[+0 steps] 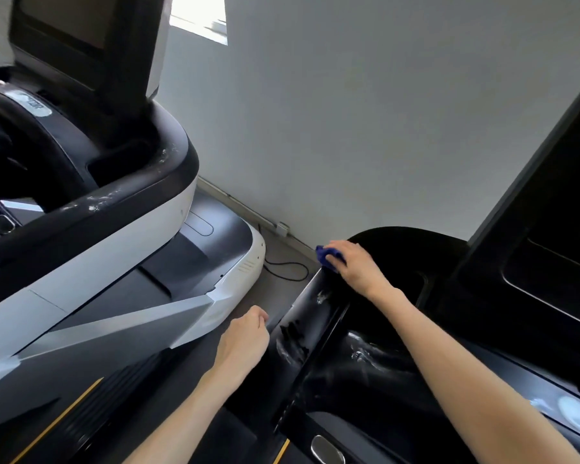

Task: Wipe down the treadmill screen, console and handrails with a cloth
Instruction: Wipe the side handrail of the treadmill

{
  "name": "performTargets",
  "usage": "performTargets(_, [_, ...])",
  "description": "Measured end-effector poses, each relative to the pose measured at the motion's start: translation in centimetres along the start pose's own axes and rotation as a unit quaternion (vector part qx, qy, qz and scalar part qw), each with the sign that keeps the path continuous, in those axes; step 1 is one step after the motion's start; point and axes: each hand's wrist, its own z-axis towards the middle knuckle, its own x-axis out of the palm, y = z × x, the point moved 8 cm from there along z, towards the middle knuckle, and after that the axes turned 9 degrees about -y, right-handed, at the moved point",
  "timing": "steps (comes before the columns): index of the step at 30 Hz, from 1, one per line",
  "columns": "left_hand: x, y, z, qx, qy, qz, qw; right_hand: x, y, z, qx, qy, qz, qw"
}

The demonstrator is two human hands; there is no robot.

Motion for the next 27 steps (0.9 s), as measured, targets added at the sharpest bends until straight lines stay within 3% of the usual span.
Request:
performTargets(2, [0.3,0.0,-0.7,-0.005,-0.006,-0.002,1.0,-0.7,-2.4,-0.3,0.114,-0.051,-0.002,0.992])
performTargets(3, [0.3,0.0,-1.1,-0.011,-0.014,-0.009,1.0,-0.3,-1.5,-1.2,0.121,-0.054,0.003,0.991])
performTargets(9, [0.5,0.0,-2.5,-0.011,-0.057,-0.029,0.998,0.9,4.9,-8.9,-0.094,0.029,0.065,0.993])
performTargets(10, [0.5,0.0,-2.7,-0.009,-0.052,-0.03,0.998,0.6,3.9,-8.0,-0.082,0.029,0.07,0.994])
performTargets(13, [0.3,0.7,-3.0,-0.009,-0.039,-0.058,0.998,-0.7,0.0,-4.8,0.091,-0.033,0.089,0.991])
performTargets(15, [-0.3,1.3,-3.6,0.001,-0.057,-0.072,0.996,-0.3,0.8,-5.0,0.131,-0.068,0.072,0.986])
performTargets(16, [-0.5,1.4,-4.1,0.009,-0.07,-0.073,0.995,0.4,2.4,-5.8,0.105,-0.059,0.055,0.991])
performTargets(19, [-1.3,1.0,-5.6,0.053,-0.133,-0.045,0.989,1.9,8.3,-9.5,-0.086,-0.004,0.036,0.996])
performTargets(21, [-2.0,0.7,-6.5,0.073,-0.163,-0.018,0.984,1.6,8.5,-9.3,-0.124,0.007,0.034,0.992])
performTargets(25, [-3.1,3.1,-8.0,0.009,-0.187,0.059,0.981,1.3,4.5,-3.8,0.027,-0.003,-0.041,0.999])
performTargets(27, [-3.5,4.3,-8.2,-0.036,-0.196,0.073,0.977,2.1,5.3,-2.9,0.035,0.016,-0.107,0.994])
